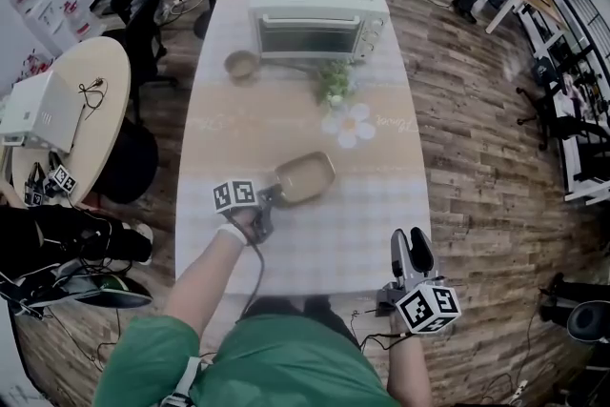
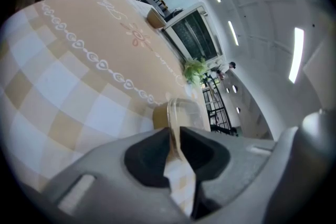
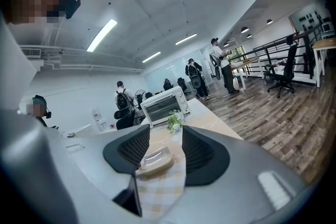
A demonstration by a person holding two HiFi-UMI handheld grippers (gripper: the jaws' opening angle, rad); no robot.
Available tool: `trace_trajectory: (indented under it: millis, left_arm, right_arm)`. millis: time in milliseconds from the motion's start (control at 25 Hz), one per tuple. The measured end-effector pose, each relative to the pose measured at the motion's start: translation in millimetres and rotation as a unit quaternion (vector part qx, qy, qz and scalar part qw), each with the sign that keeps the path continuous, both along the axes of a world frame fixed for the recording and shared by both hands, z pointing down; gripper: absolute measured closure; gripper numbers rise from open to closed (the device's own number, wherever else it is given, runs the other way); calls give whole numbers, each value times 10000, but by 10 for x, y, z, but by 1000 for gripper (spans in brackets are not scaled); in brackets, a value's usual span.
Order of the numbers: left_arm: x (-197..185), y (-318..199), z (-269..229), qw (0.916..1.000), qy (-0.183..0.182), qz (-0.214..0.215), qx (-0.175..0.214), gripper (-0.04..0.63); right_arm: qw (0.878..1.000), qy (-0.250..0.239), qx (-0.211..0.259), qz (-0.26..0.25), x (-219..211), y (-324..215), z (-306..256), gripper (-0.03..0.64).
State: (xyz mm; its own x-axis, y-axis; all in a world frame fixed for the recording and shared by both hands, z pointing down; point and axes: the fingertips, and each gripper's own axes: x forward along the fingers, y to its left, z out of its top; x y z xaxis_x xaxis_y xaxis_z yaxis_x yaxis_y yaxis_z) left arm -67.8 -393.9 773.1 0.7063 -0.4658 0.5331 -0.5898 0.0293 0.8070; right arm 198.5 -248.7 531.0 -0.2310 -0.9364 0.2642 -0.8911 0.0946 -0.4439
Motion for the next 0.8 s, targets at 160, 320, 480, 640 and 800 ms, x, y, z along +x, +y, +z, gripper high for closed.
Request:
trace_trajectory:
  millis: [160, 320, 480, 640, 800]
  left_arm:
    - [-26, 4, -36, 9999, -125, -3, 59, 541]
    - [-42, 29, -93, 9998, -175, -29, 103, 548]
    - [-43, 70, -207, 9998, -100, -58, 184, 549]
    - [-62, 93, -384, 9991, 108, -77, 407, 551]
    - [-62, 129, -591, 9974, 334, -133, 618, 551]
  right_arm:
    - [10000, -20, -1, -66, -21, -12, -12, 422]
    - [9999, -47, 56, -114, 2, -57, -5, 422]
    - [9998, -48, 52, -176, -5, -85, -50, 422]
    - [9996, -59, 82, -269, -66, -105, -70, 422]
    - [9991, -49, 120, -396, -122, -139, -110, 422]
